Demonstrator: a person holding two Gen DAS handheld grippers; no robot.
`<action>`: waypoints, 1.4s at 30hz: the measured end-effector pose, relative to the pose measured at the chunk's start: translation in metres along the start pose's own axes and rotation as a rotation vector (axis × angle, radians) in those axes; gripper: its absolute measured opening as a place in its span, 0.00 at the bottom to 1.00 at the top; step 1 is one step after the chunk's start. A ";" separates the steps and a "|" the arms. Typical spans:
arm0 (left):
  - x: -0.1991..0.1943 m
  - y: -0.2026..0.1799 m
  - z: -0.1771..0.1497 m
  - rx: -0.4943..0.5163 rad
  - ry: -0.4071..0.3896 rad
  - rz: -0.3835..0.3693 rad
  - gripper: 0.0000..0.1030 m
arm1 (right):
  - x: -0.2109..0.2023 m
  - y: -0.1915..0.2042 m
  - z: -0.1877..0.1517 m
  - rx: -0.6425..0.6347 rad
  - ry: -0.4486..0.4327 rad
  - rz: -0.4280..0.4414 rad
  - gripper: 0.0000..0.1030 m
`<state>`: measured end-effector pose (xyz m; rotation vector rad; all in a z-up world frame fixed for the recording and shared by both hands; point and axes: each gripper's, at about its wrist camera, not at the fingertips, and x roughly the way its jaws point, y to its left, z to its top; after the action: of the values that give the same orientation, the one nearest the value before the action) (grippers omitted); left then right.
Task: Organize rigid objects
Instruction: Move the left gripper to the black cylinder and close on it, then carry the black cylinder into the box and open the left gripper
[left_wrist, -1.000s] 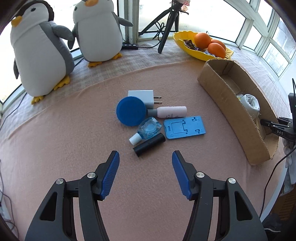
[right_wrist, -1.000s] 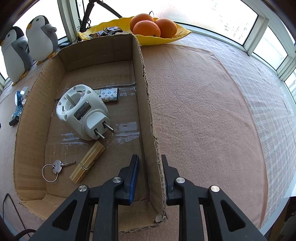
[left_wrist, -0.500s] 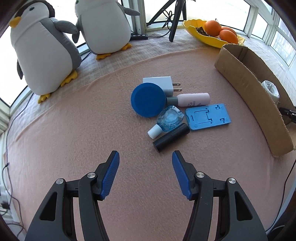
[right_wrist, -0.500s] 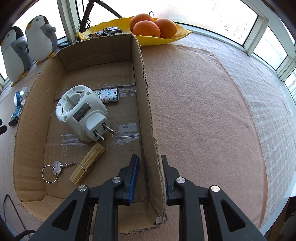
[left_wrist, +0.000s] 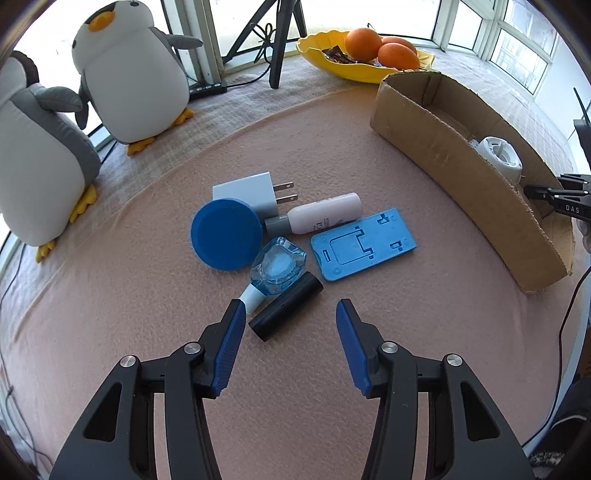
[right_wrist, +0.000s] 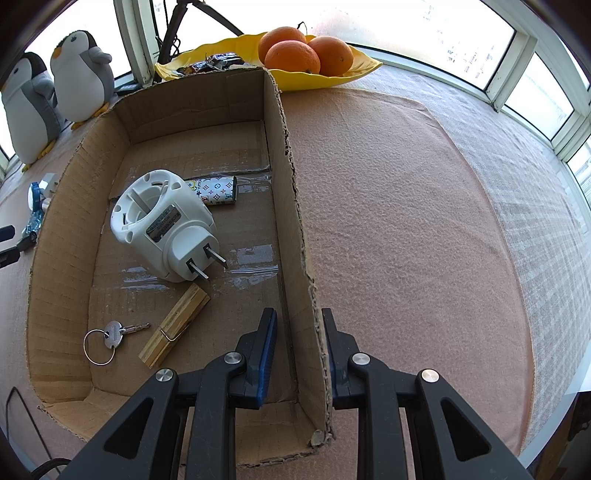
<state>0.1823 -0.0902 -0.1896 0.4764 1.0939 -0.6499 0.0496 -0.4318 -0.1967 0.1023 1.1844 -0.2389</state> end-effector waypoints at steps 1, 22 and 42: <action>0.001 0.000 0.001 0.004 0.005 0.001 0.41 | 0.000 0.000 0.000 -0.001 0.000 0.000 0.20; 0.024 -0.012 0.006 0.101 0.074 0.004 0.17 | 0.000 0.000 0.000 0.001 0.000 0.001 0.20; -0.010 -0.032 0.019 0.009 -0.022 -0.051 0.15 | 0.000 0.000 0.000 0.002 -0.003 -0.004 0.20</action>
<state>0.1693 -0.1231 -0.1739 0.4492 1.0853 -0.7040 0.0490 -0.4320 -0.1966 0.1011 1.1817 -0.2436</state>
